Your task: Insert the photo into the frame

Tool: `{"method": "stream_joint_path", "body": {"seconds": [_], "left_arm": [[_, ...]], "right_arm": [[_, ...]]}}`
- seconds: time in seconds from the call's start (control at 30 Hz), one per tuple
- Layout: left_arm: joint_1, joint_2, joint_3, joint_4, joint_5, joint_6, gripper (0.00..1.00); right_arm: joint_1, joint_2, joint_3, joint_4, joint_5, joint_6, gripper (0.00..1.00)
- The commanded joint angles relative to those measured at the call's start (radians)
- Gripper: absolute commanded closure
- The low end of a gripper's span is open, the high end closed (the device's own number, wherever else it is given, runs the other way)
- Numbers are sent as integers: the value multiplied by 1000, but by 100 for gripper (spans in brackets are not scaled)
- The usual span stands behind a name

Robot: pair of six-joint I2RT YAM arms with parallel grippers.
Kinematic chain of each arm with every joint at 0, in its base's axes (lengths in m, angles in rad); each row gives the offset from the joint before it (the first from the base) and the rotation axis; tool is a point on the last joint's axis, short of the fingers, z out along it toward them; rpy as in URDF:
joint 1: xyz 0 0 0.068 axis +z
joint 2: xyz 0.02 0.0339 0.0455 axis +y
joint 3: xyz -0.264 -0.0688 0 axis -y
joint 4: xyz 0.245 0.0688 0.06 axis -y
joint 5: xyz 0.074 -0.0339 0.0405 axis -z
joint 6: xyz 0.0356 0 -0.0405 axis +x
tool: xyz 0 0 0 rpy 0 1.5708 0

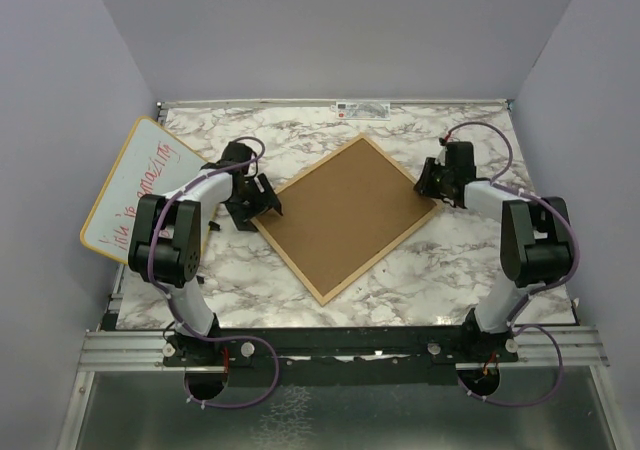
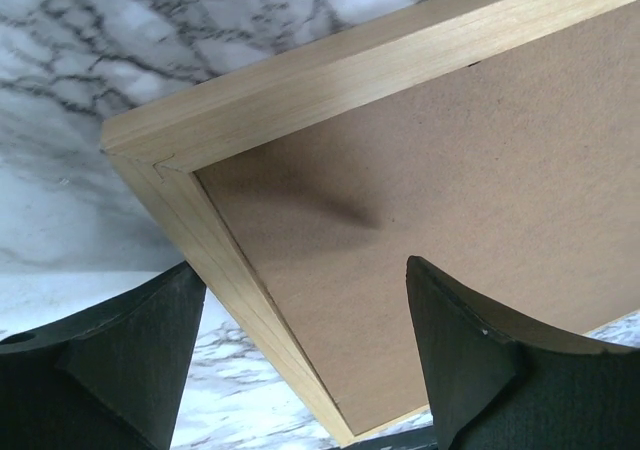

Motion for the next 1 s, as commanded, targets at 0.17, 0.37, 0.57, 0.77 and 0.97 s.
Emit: {"method": "stream_joint_path", "body": {"seconds": [0.17, 0.37, 0.57, 0.77, 0.97], "left_arm": [[-36, 27, 92, 134, -159, 146, 8], [-35, -3, 222, 107, -262, 320, 1], [-37, 84, 384, 136, -132, 417, 1], [-70, 307, 600, 141, 72, 428, 2], [-123, 428, 679, 145, 99, 438, 5]], "right_arm": [[59, -151, 41, -322, -8, 329, 47], [48, -239, -13, -449, 29, 500, 44], [17, -274, -60, -505, 35, 575, 46], [2, -240, -83, -508, 75, 651, 50], [-8, -212, -84, -518, 127, 674, 50]]}}
